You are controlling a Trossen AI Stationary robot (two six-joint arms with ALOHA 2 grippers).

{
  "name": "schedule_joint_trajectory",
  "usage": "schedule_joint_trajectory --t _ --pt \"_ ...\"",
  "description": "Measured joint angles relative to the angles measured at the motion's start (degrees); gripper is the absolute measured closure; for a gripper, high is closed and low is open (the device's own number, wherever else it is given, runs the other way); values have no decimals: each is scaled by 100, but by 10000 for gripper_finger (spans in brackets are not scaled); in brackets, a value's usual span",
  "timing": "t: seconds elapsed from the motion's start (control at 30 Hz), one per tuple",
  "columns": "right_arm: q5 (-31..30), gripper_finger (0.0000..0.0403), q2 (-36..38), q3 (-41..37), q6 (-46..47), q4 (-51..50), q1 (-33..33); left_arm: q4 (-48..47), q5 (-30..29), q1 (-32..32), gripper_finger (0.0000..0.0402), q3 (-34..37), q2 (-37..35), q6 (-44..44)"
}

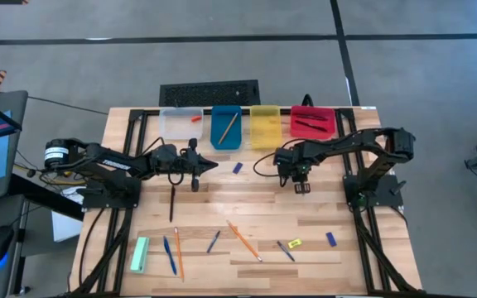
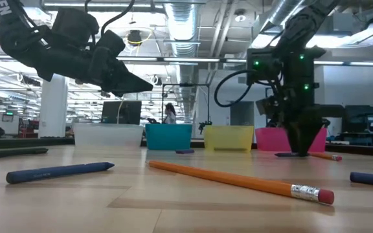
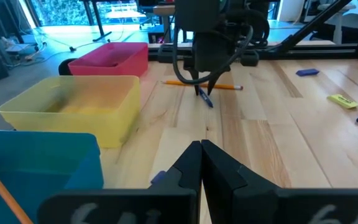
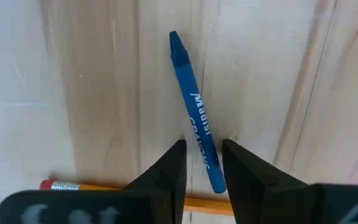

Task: Sort crayons/erasers/pens/pencils in bins
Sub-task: Put the blue crayon into the yellow bin

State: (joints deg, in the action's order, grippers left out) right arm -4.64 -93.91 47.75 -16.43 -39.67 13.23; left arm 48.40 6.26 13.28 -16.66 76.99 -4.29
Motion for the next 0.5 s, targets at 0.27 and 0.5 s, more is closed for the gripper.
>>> schedule_joint_trajectory --t 0.27,0.5 --pt "135 297 -5 -2 -33 53 182 2 2 0 401 2 0 36" --pt "292 310 -9 -2 -160 91 262 2 4 0 401 2 0 39"
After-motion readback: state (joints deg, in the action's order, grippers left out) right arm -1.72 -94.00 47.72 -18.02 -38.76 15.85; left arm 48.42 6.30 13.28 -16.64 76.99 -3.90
